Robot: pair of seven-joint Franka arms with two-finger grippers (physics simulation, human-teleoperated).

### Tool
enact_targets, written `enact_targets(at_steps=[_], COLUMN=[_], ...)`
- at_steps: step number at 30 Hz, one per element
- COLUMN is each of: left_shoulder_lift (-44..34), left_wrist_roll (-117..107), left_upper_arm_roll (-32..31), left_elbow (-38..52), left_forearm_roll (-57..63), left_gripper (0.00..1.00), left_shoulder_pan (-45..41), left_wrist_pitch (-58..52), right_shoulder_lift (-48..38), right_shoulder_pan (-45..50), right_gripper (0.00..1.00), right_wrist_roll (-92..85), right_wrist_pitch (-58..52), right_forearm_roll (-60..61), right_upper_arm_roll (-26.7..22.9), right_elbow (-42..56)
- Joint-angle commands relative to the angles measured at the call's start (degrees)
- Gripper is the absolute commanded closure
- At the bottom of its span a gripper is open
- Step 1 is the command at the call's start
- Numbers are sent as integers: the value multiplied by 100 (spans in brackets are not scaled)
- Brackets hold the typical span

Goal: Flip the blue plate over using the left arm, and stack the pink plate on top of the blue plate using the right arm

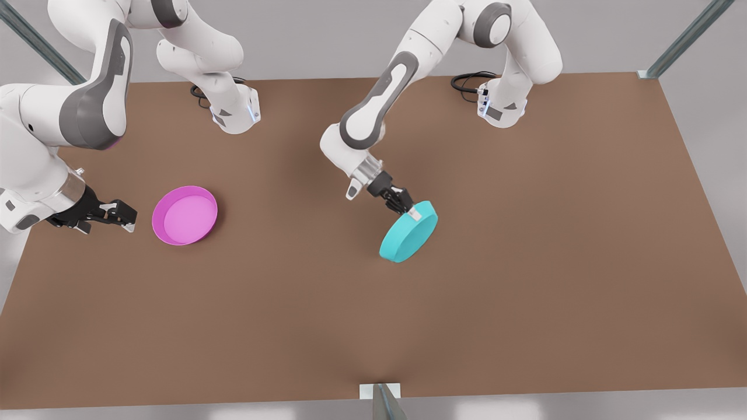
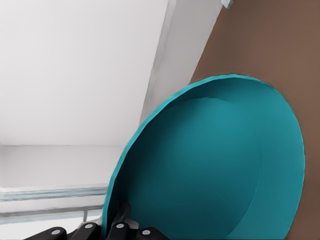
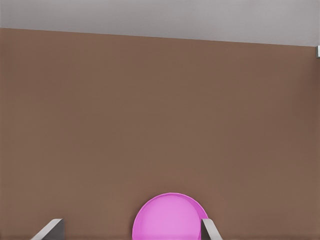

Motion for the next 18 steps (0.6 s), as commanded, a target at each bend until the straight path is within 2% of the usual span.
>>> enact_targets(at_steps=[1, 9, 17, 18], left_shoulder_lift=[8, 737, 1537, 1537], left_wrist_roll=[-11, -1110, -1778, -1760], left_upper_arm_roll=[4, -84, -347, -347], left_elbow=[0, 9, 448, 448], left_forearm_roll=[17, 834, 843, 843], left_gripper=[79, 79, 79, 62], left_shoulder_pan=[-6, -454, -463, -454], left_wrist_pitch=[6, -689, -970, -970], right_shoulder_lift=[0, 0, 0, 0], right_shoulder_pan=[0, 0, 0, 0], right_gripper=[0, 0, 0, 0], right_wrist_roll=[0, 0, 0, 0], right_wrist_pitch=[0, 0, 0, 0], right_forearm_roll=[0, 0, 9, 9], right_upper_arm_roll=[0, 0, 0, 0], right_elbow=[0, 0, 0, 0])
